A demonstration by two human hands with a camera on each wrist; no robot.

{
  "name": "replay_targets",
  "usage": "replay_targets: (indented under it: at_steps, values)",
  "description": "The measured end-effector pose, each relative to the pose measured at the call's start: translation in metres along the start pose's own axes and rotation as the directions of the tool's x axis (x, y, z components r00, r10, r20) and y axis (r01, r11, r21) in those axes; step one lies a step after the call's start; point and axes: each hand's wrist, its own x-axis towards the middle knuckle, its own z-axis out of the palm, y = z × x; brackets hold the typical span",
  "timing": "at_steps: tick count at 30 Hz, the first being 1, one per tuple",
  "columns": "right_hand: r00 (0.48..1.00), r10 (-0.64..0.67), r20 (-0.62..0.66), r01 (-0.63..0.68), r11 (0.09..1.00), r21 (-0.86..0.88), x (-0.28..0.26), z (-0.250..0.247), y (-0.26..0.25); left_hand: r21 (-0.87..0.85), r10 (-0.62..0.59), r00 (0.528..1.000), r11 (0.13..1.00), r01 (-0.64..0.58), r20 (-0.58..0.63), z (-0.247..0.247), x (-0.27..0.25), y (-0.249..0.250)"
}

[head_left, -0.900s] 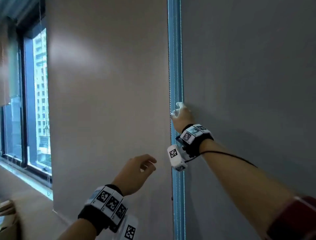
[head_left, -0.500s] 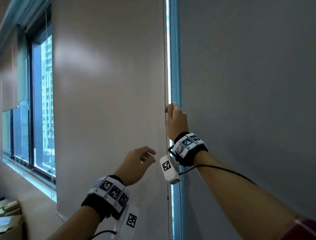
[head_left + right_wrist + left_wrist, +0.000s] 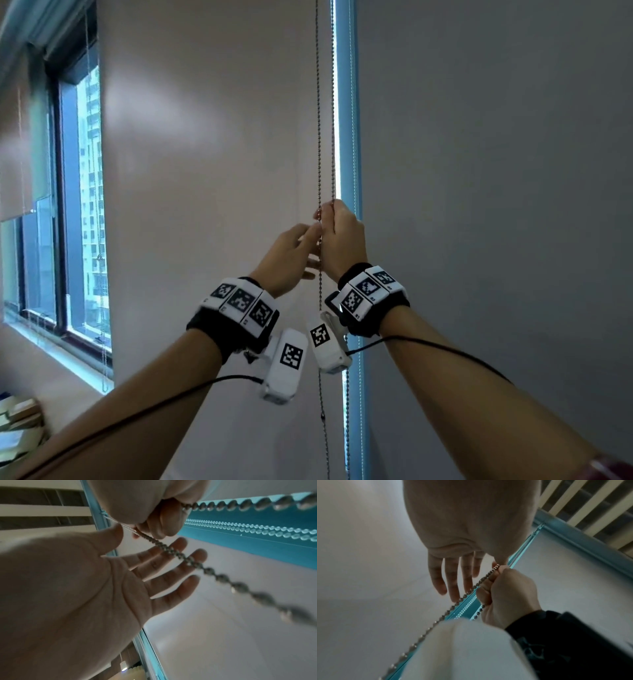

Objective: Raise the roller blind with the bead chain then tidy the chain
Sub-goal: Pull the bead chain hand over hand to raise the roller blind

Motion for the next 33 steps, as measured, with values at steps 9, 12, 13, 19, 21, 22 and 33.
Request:
replay_targets:
  at_steps: [9,12,13,19,21,22,33]
  values:
    - [0.997,0.035,-0.063,-0.030,0.996,0.086,-0.014,-0.012,-0.022,0.079,0.183,0.965,0.982,-0.171,-0.187,-0.008,0.007,0.014]
    - [1.000,0.004,-0.022,-0.002,0.994,0.113,-0.017,-0.019,-0.029,0.067,0.180,0.980,0.982,-0.174,-0.090,-0.015,0.013,0.033]
    - [1.000,-0.023,-0.006,0.023,0.992,0.121,-0.018,-0.022,-0.030,0.047,0.161,0.986,0.986,-0.158,-0.048,-0.018,0.015,0.038]
    - [0.993,-0.048,0.107,0.027,0.982,0.189,-0.013,-0.030,-0.029,-0.176,0.064,0.998,0.982,-0.066,-0.019,-0.022,0.032,0.059]
    - [0.990,-0.044,0.135,0.020,0.984,0.179,-0.011,-0.034,-0.025,-0.200,0.059,0.998,0.978,-0.056,0.009,-0.017,0.033,0.058]
    - [0.987,-0.037,0.157,0.011,0.986,0.165,-0.010,-0.037,-0.022,-0.205,0.056,0.998,0.978,-0.048,0.034,-0.015,0.033,0.054]
    - [0.947,0.075,0.313,-0.094,0.994,0.047,0.007,-0.049,-0.003,-0.080,0.190,0.978,0.980,-0.183,0.085,-0.006,0.019,0.029]
